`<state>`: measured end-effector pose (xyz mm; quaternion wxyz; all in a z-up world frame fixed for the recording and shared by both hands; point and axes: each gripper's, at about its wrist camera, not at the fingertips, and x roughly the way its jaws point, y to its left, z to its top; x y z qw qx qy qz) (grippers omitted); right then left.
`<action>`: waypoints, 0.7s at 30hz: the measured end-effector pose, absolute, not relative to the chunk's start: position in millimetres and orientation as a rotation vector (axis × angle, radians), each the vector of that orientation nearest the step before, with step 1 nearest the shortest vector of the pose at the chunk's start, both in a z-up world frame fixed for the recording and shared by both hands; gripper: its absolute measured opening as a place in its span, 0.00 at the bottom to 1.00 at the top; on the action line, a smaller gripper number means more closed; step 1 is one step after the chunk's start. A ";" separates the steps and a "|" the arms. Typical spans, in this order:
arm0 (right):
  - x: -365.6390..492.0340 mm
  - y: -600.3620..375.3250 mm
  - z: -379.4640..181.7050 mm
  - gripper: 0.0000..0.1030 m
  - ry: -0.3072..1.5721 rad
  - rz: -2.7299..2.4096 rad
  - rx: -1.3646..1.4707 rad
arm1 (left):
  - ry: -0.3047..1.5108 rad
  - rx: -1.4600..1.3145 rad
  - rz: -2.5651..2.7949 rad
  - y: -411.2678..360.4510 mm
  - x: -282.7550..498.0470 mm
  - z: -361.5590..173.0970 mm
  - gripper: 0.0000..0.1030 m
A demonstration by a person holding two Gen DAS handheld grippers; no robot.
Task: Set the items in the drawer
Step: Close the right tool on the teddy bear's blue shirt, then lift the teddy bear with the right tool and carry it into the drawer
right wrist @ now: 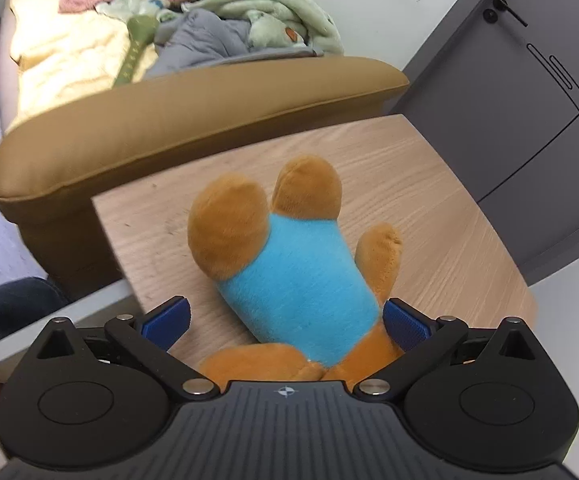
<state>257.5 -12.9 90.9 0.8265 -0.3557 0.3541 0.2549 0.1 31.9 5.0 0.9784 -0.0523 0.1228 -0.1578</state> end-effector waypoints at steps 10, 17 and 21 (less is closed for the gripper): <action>272.2 -6.2 84.3 0.77 0.740 0.413 -0.780 | 0.169 -0.075 -0.344 36.4 -19.7 2.1 0.98; 258.8 3.2 90.5 0.63 0.713 0.361 -0.804 | 0.154 -0.042 -0.352 37.4 -27.9 -3.2 0.98; 239.1 6.9 104.5 0.63 0.695 0.354 -0.814 | 0.133 -0.022 -0.364 42.0 -35.1 -5.1 0.98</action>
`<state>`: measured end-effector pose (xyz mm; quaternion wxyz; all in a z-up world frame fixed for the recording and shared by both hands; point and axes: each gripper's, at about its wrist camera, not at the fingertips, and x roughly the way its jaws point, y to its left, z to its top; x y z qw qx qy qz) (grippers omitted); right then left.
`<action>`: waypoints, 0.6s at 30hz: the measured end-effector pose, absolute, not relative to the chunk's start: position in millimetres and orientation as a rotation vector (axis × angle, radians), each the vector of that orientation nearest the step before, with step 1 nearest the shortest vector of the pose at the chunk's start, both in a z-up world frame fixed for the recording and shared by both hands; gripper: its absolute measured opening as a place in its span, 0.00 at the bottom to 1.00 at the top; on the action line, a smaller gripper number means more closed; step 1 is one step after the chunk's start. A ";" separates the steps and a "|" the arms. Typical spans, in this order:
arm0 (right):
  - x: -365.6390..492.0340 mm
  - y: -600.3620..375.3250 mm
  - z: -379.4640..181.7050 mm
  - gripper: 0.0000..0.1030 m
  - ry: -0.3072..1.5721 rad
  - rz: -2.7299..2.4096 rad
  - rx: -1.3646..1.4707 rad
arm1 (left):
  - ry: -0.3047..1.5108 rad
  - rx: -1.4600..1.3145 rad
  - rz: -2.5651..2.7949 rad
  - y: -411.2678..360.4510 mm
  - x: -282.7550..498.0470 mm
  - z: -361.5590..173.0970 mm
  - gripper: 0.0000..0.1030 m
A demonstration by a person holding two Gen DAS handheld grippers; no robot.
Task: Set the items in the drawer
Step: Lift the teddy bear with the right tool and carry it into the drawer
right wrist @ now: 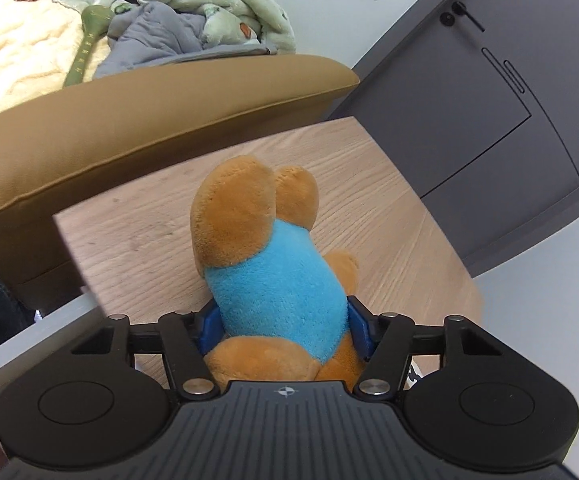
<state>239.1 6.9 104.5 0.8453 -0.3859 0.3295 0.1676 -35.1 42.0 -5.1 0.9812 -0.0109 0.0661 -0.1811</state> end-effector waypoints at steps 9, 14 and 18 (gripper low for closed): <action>179.0 2.2 148.1 0.63 0.651 0.356 -0.796 | 0.109 0.000 -0.346 46.9 -47.3 -12.3 0.98; 142.8 -5.1 163.1 0.63 0.659 0.381 -0.790 | 0.095 -0.003 -0.344 47.0 -53.9 -14.5 0.98; 115.1 -11.3 163.7 0.63 0.683 0.413 -0.783 | 0.085 0.003 -0.349 45.3 -59.0 -15.8 0.98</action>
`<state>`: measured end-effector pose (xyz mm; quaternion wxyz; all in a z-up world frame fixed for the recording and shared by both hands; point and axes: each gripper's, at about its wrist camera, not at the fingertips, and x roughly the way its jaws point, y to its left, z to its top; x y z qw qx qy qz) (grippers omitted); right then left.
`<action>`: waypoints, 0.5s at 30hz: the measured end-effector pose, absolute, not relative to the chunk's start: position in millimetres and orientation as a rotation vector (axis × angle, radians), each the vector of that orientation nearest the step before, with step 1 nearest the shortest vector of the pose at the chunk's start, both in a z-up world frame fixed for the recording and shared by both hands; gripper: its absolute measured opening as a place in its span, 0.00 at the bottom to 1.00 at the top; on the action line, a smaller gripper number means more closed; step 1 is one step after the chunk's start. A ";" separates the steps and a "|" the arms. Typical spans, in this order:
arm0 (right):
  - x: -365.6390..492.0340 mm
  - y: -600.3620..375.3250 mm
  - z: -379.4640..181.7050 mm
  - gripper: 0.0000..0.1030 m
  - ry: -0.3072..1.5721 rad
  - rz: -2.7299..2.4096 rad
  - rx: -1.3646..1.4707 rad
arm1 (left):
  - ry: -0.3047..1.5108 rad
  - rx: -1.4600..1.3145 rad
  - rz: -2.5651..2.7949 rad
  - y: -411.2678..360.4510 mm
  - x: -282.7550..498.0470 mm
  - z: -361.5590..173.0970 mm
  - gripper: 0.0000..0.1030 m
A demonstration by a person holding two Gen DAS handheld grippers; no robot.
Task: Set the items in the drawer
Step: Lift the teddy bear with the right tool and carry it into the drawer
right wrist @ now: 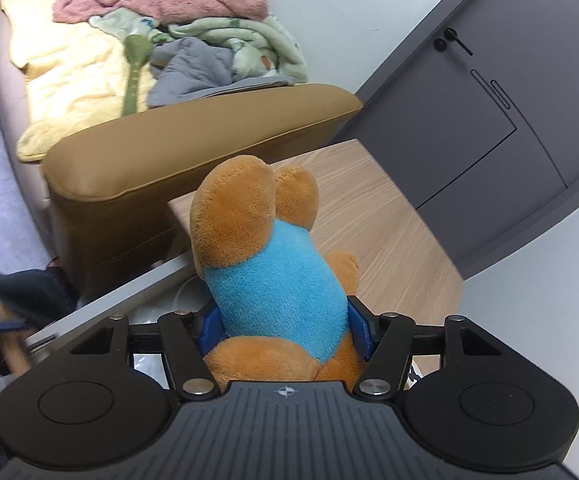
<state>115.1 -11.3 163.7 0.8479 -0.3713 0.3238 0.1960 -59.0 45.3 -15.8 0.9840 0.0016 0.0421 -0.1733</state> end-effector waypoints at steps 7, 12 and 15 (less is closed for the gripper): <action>89.1 -21.4 138.5 0.63 0.755 0.460 -0.780 | 0.079 0.008 -0.349 45.4 -64.9 -17.2 0.98; 90.7 -25.3 112.4 0.63 0.795 0.490 -0.776 | 0.074 0.027 -0.356 44.4 -69.2 -18.3 0.98; 98.7 -27.3 93.9 0.64 0.820 0.492 -0.777 | 0.078 0.036 -0.362 44.9 -69.7 -19.4 0.98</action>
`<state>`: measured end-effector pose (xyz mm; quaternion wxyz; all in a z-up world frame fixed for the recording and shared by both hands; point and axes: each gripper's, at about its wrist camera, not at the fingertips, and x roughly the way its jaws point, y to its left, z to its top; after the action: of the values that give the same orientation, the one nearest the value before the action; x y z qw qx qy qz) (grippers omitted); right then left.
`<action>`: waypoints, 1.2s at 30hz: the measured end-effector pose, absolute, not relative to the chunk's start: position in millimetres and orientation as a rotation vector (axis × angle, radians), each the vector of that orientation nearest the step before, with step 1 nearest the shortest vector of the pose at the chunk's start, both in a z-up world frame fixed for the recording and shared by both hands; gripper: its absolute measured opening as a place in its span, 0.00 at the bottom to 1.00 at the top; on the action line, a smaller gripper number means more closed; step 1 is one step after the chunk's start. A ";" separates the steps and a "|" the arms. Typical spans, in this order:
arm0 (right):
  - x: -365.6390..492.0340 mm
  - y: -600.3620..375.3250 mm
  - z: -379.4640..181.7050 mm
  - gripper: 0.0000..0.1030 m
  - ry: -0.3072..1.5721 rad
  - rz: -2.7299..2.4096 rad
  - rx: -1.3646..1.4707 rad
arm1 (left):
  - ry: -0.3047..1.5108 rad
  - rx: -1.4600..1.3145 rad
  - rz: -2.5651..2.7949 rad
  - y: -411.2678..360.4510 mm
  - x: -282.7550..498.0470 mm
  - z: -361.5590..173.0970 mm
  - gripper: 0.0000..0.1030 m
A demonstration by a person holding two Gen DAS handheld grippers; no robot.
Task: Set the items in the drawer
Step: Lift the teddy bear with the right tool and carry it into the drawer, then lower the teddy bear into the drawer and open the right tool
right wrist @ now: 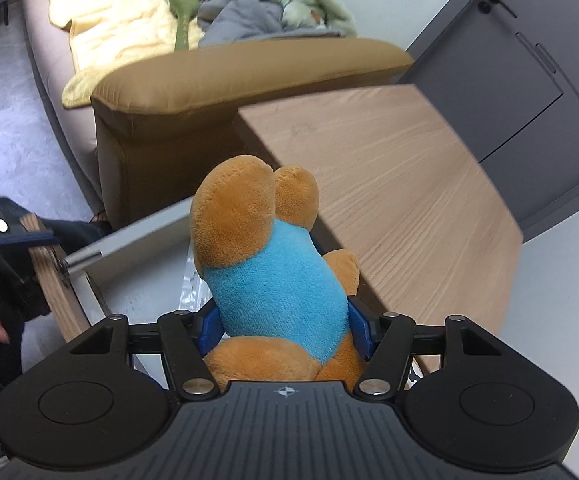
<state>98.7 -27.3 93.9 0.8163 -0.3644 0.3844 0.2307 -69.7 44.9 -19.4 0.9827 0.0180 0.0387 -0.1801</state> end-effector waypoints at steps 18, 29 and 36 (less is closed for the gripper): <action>143.4 -41.6 -3.0 0.64 0.959 0.606 -0.760 | 0.123 -0.013 -0.412 55.0 -69.9 -20.6 0.98; 150.9 -37.1 -30.5 0.68 1.026 0.665 -0.792 | 0.135 -0.002 -0.424 51.3 -68.9 -22.0 0.98; 149.4 -36.4 -29.9 0.72 1.029 0.659 -0.797 | 0.141 -0.010 -0.417 53.4 -65.3 -21.6 0.98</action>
<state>149.4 -36.4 -29.9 0.7457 -0.3639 0.4700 0.3011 -65.3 53.4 -21.6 0.9759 -0.0049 0.0701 -0.2068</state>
